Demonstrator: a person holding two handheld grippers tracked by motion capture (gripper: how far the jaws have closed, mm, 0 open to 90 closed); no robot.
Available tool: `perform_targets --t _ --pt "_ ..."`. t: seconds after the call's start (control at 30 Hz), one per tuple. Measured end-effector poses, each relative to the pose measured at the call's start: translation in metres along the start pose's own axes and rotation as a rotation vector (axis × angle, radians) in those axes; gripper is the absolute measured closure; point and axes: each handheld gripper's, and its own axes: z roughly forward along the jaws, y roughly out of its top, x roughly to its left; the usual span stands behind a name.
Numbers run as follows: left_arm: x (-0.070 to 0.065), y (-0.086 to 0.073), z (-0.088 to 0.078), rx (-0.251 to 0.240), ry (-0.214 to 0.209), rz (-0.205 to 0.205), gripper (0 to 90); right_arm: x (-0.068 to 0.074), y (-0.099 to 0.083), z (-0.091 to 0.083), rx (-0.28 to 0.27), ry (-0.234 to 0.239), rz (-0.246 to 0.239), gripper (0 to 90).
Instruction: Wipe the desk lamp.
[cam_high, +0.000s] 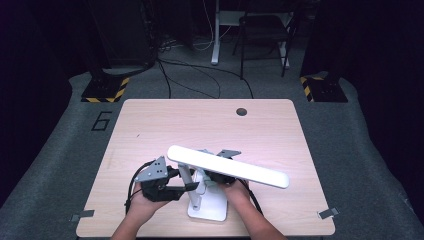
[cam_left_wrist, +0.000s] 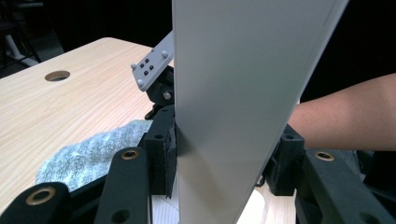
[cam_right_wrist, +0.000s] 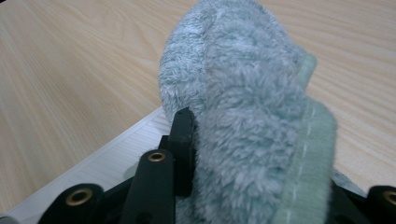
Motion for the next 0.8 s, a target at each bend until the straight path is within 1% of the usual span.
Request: perform_targets --t 0.07,0.1,0.13,0.17,0.2,0.23,0.27,0.3,0.33,0.37,0.4,0.43,0.47,0.53,0.57,0.6,0.63,0.67,0.7,0.73,0.8 --pt "-0.001 0.0 0.0 -0.003 0.012 0.003 54.2 0.0 0.001 0.0 -0.004 -0.03 -0.007 70.1" --pt "-0.001 0.0 0.0 -0.003 0.011 0.005 54.2 -0.001 0.001 0.0 -0.007 -0.058 -0.015 70.6" --pt "-0.001 0.0 0.0 -0.002 0.012 0.006 54.3 -0.002 0.001 0.0 0.018 -0.086 -0.024 70.7" --pt "-0.001 0.0 0.0 -0.002 0.012 0.005 54.3 -0.006 0.001 0.001 0.015 -0.106 -0.036 70.7" --pt "-0.001 0.0 0.0 -0.005 0.01 0.005 54.3 -0.012 0.001 0.001 0.009 -0.11 -0.036 70.6" --pt "-0.001 0.0 0.0 -0.002 0.011 0.006 54.3 -0.016 0.001 0.0 0.018 -0.122 -0.019 70.5" --pt "-0.001 0.0 0.0 -0.003 0.011 0.006 54.3 -0.019 0.002 -0.001 0.023 -0.14 -0.016 70.4" --pt "-0.001 0.0 0.0 -0.003 0.01 0.006 54.3 -0.021 0.002 -0.002 0.019 -0.139 -0.001 70.4" --pt "-0.001 0.0 0.0 -0.003 0.011 0.006 54.2 -0.019 0.003 -0.004 0.015 -0.135 0.006 70.3" --pt "-0.001 0.0 0.001 -0.006 0.009 0.006 54.2 -0.017 0.004 -0.005 -0.002 -0.118 -0.017 70.2" --pt "0.0 0.0 0.001 -0.007 0.007 0.005 54.2 -0.011 0.005 -0.007 -0.016 -0.088 -0.024 70.1" --pt "0.0 0.0 0.001 -0.007 0.008 0.005 54.1 -0.004 0.005 -0.01 -0.033 -0.066 -0.051 70.0" --pt "0.0 0.0 0.001 -0.007 0.008 0.005 54.1 0.007 0.006 -0.012 -0.037 -0.041 -0.067 69.9" --pt "-0.001 0.0 0.001 -0.007 0.009 0.004 54.1 0.028 0.005 -0.015 -0.063 -0.024 -0.125 69.8" --pt "-0.001 0.0 0.0 -0.004 0.012 0.005 54.1 0.037 0.004 -0.016 -0.064 -0.011 -0.146 69.7" --pt "-0.001 0.0 0.0 -0.004 0.012 0.005 54.1 0.044 0.002 -0.017 -0.061 0.006 -0.147 69.6" --pt "-0.001 0.0 0.001 -0.004 0.013 0.004 54.1 0.049 0.0 -0.016 -0.053 0.016 -0.167 69.4" --pt "-0.001 0.0 0.001 -0.005 0.013 0.004 54.1 0.051 -0.002 -0.014 -0.048 0.004 -0.199 69.3" --pt "-0.001 0.0 0.001 -0.007 0.012 0.003 54.1 0.052 -0.005 -0.01 -0.032 -0.023 -0.231 69.4" --pt "-0.001 0.0 0.001 -0.005 0.012 0.004 54.1 0.051 -0.006 -0.007 -0.022 -0.038 -0.248 69.3" --pt "-0.001 0.0 0.0 -0.003 0.012 0.005 54.1 0.043 -0.007 -0.003 -0.037 -0.041 -0.221 69.5"
